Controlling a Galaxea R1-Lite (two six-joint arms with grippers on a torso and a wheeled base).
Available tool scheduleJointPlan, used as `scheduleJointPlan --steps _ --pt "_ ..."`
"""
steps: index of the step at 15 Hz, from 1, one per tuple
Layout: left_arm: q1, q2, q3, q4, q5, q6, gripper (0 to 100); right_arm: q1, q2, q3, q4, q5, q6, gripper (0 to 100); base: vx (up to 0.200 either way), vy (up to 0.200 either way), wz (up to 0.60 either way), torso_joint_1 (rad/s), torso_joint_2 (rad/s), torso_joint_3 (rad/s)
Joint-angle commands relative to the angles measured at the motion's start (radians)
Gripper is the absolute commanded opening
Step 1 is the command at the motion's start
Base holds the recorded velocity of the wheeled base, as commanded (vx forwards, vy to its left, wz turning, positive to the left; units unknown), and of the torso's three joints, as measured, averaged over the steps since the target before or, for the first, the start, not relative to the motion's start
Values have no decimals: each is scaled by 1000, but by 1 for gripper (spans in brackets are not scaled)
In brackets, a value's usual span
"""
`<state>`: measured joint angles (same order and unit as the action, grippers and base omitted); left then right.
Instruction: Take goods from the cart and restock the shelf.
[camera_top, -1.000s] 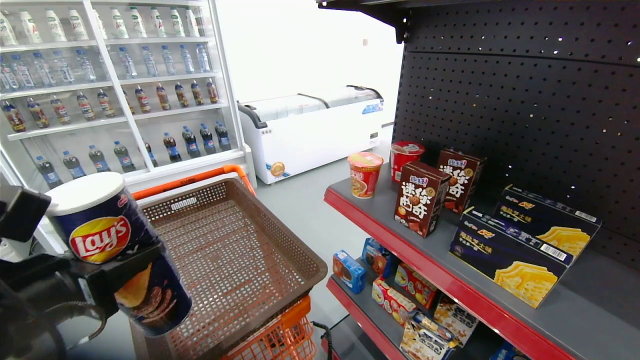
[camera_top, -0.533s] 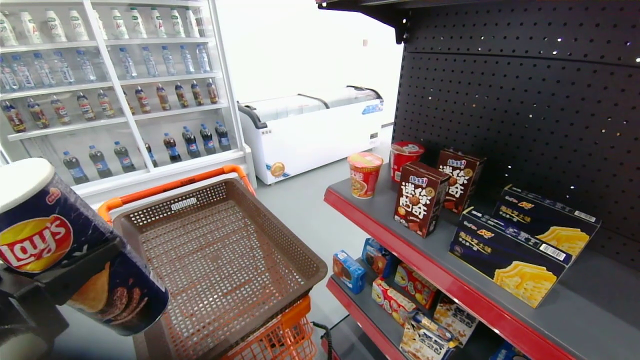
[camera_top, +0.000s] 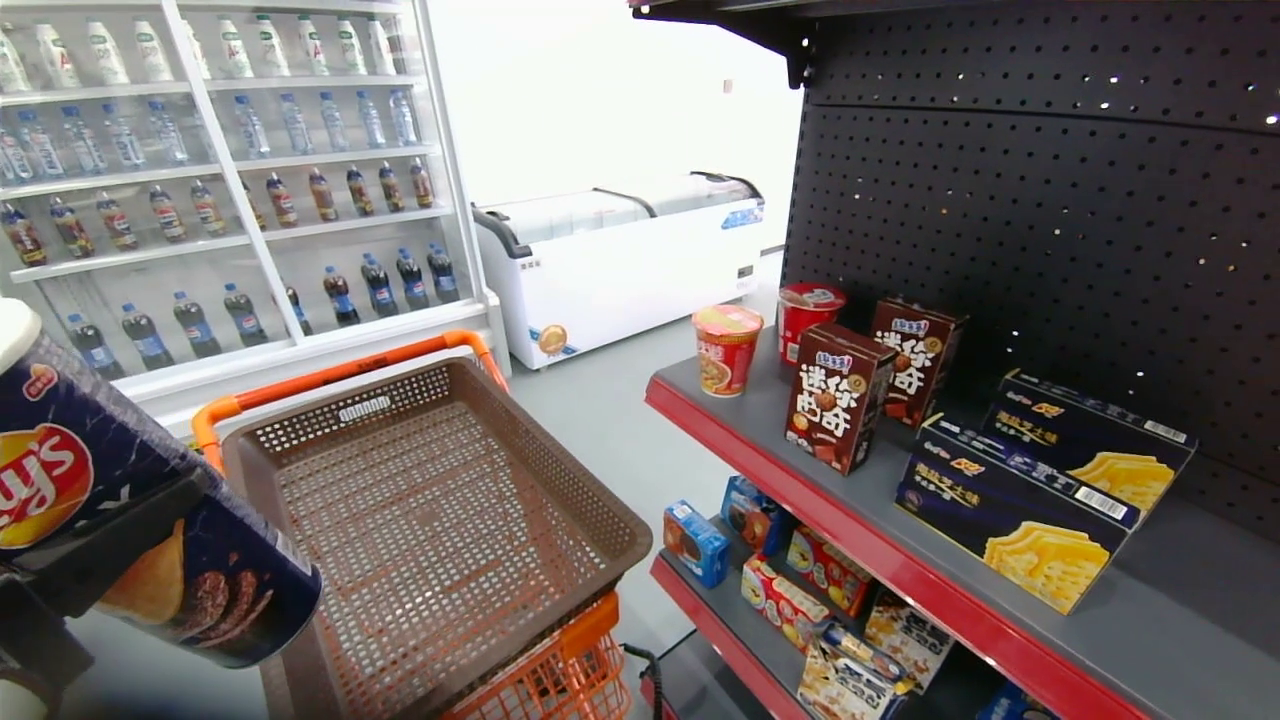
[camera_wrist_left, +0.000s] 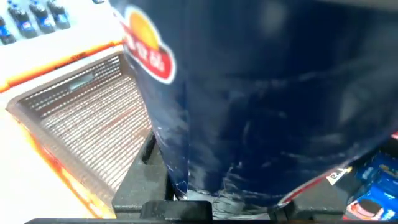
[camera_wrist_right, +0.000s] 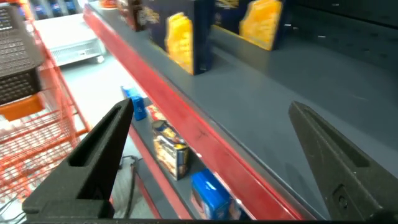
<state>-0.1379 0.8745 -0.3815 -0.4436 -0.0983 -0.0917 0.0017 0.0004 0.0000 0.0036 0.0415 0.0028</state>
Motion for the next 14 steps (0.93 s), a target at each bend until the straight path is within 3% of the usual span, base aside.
scheduleJointPlan --steps 1,14 --pt "0 0 -10 -1 0 1 0 0 0 0 -1 0 0 100 0 0 -600 -12 -7 2" --pt "15 -3 4 3 -1 -3 0 0 0 0 -1 1 -1 100 0 0 -600 3 3 2"
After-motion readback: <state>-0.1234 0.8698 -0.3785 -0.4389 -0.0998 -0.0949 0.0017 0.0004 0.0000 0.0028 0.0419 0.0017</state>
